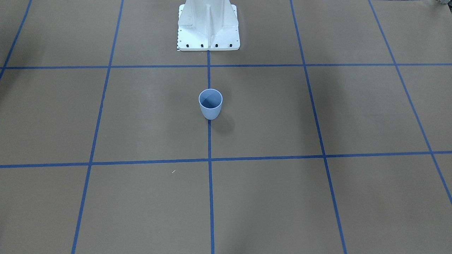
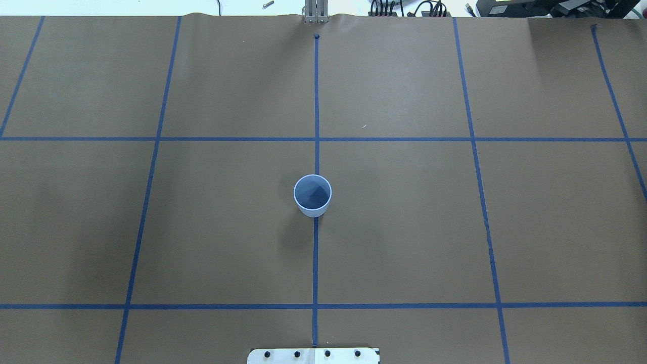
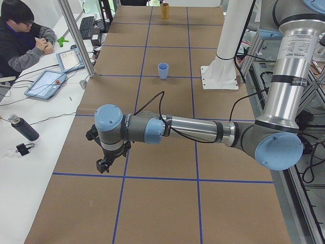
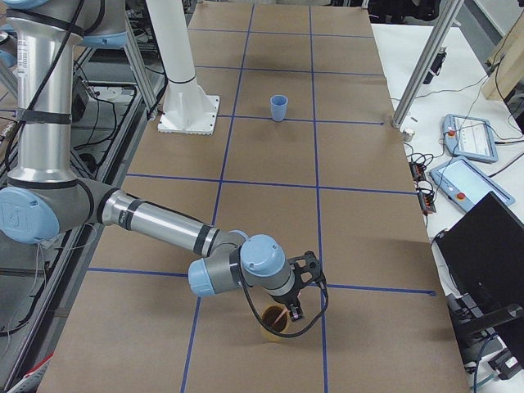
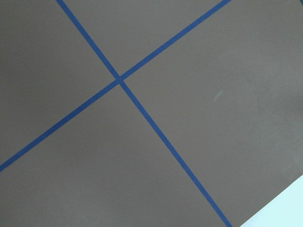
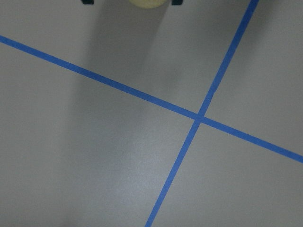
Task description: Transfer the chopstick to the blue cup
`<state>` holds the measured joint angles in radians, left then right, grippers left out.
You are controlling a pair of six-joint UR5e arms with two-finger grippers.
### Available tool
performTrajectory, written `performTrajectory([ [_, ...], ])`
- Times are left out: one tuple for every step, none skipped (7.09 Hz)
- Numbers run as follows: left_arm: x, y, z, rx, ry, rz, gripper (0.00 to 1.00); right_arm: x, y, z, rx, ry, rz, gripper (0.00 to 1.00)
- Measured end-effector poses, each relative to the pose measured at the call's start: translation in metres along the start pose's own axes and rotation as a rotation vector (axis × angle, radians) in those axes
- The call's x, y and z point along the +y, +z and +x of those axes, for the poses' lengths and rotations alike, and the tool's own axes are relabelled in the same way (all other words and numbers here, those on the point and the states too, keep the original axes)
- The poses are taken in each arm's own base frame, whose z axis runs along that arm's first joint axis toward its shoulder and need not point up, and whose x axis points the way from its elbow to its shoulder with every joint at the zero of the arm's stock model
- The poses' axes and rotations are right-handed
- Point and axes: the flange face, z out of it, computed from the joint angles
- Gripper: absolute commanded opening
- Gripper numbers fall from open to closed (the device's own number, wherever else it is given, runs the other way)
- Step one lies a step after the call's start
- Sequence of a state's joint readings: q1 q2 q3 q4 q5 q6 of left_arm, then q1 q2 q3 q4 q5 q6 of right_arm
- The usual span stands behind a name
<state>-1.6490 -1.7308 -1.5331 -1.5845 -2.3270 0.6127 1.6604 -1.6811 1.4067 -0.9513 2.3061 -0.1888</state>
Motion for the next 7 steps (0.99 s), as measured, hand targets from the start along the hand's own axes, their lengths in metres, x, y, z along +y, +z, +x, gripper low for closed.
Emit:
performTrajectory([
  [0.001,0.0,0.001,0.0,0.0,0.0,0.99,-0.001,-0.001,0.0,-0.002,0.005,0.003,0.44],
  [0.002,0.0,0.001,0.0,-0.001,0.0,0.99,-0.001,-0.001,0.0,-0.004,0.01,0.004,0.09],
  [0.002,0.0,0.001,-0.001,-0.002,0.0,0.99,0.0,-0.002,-0.002,-0.007,0.013,0.006,0.0],
  [0.002,0.0,0.002,0.0,-0.002,0.0,0.99,-0.001,-0.005,-0.005,-0.013,0.011,0.012,0.0],
  [0.002,0.0,0.002,0.0,-0.002,0.0,0.99,-0.004,-0.009,-0.006,-0.017,0.008,0.022,0.0],
  [0.002,0.0,0.002,0.0,-0.002,0.0,0.99,-0.006,-0.014,-0.005,-0.02,0.01,0.033,0.0],
  [0.002,0.0,0.002,0.0,-0.002,0.0,0.99,-0.008,-0.023,-0.001,-0.024,0.02,0.055,0.0],
])
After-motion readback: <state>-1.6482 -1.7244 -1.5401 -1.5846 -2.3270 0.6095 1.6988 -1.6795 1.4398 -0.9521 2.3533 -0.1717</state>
